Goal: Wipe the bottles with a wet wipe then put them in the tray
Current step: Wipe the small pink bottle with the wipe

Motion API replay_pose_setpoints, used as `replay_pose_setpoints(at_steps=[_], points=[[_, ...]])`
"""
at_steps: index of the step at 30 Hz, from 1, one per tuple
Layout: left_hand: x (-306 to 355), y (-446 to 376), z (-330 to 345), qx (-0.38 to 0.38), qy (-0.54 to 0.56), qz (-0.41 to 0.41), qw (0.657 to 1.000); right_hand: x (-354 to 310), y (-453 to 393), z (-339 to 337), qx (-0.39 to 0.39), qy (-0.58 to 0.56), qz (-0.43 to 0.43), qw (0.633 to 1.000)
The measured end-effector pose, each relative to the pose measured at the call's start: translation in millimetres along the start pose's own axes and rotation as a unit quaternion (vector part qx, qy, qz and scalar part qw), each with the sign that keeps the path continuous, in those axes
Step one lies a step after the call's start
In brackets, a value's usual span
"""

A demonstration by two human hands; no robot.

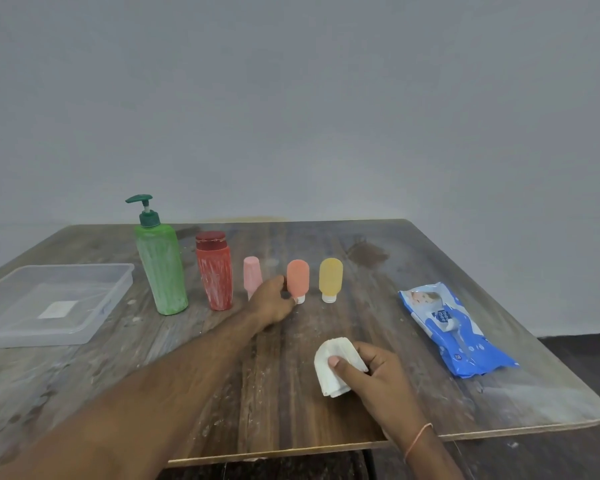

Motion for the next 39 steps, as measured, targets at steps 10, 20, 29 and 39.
replay_pose_setpoints(at_steps=[10,20,29,39], points=[[-5,13,0,-0.010,0.011,0.008,1.000,1,-1,-1,0.009,0.004,0.012,1.000],[-34,80,-12,0.062,0.095,0.009,0.993,-1,1,1,0.018,0.010,0.010,1.000],[-53,105,-30,0.109,0.275,-0.089,0.951,-2,1,3,0.020,0.012,0.007,1.000],[-35,67,-24,0.107,0.322,-0.153,0.928,-2,1,3,0.022,0.010,0.005,1.000]])
Point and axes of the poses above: each hand's wrist, its own y-axis away from the middle knuckle, its own z-axis out of the palm, x = y × z, the point moved 4 cm from there along -y, towards the middle knuckle, and after that the axes turned 10 degrees about -y, right-handed, at the moved point
